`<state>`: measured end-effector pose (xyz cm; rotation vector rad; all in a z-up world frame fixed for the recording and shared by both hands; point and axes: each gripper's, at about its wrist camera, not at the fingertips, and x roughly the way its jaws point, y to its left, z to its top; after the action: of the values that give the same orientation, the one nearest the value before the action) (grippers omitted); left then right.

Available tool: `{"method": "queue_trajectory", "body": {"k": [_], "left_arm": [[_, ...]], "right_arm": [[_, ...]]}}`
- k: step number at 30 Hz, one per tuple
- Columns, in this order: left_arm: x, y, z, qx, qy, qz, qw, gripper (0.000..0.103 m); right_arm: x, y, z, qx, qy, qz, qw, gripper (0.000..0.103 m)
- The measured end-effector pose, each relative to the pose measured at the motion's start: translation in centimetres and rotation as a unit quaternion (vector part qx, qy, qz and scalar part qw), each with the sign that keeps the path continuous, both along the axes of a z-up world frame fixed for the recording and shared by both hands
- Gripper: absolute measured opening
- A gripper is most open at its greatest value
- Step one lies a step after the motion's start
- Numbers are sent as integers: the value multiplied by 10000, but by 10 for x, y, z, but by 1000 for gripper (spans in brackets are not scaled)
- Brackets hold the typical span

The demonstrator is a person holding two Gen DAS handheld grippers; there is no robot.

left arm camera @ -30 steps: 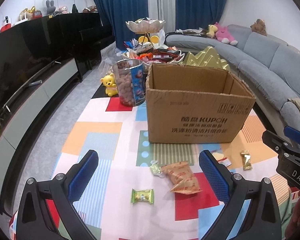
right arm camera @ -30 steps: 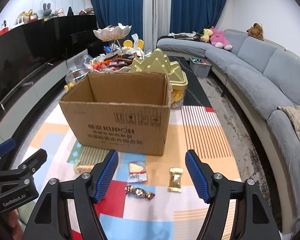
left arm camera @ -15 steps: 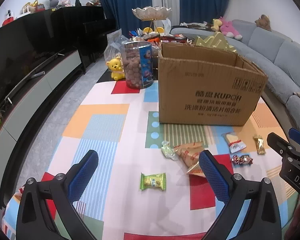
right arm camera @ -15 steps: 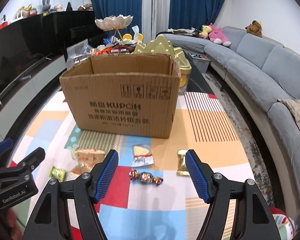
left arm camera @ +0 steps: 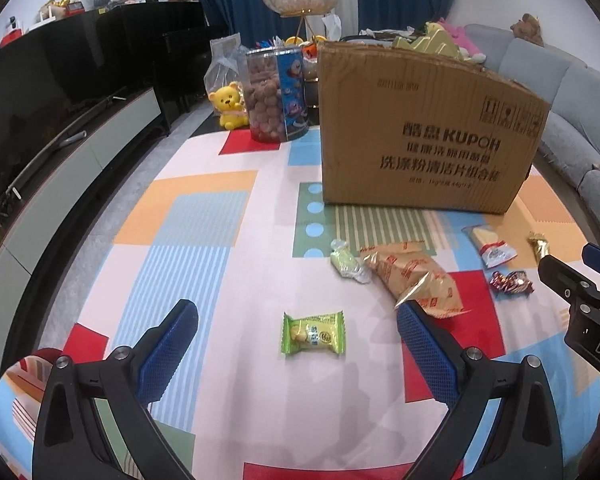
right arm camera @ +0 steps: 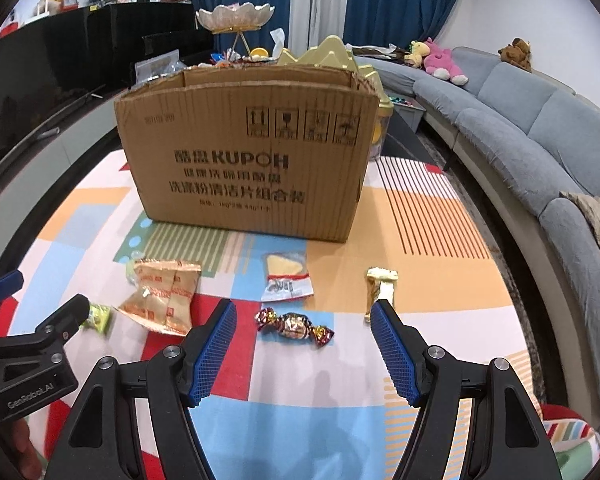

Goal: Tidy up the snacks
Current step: 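Grasp the small green candy with the left tool while the right tool approaches the wrapped candy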

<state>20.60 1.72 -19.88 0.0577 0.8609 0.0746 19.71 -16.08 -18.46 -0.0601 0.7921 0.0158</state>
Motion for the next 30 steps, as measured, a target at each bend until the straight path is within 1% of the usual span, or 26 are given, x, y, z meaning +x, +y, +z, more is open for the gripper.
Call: {"method": "queue_trajectory", "body": {"k": [9, 11, 17, 21, 26, 30], "left_arm": [[5, 0, -20, 90, 128, 32, 9999, 88], [6, 1, -23, 85, 141, 48, 9999, 87], [10, 4, -33, 3, 244, 92, 9997, 86], [12, 6, -40, -89, 344, 124, 9993, 81], [14, 7, -47, -203, 473, 136, 9986, 75], [13, 6, -47, -199, 427, 133, 9988, 73]], "right_arm": [[7, 1, -22, -57, 160, 55, 9998, 70], [9, 2, -25, -53, 192, 58, 9998, 70], [17, 5, -33, -64, 236, 91, 9997, 70], [22, 7, -39, -67, 267, 116, 9996, 70], [28, 5, -48, -24, 412, 49, 9991, 70], [31, 1, -54, 33, 496, -2, 9988, 70]]}}
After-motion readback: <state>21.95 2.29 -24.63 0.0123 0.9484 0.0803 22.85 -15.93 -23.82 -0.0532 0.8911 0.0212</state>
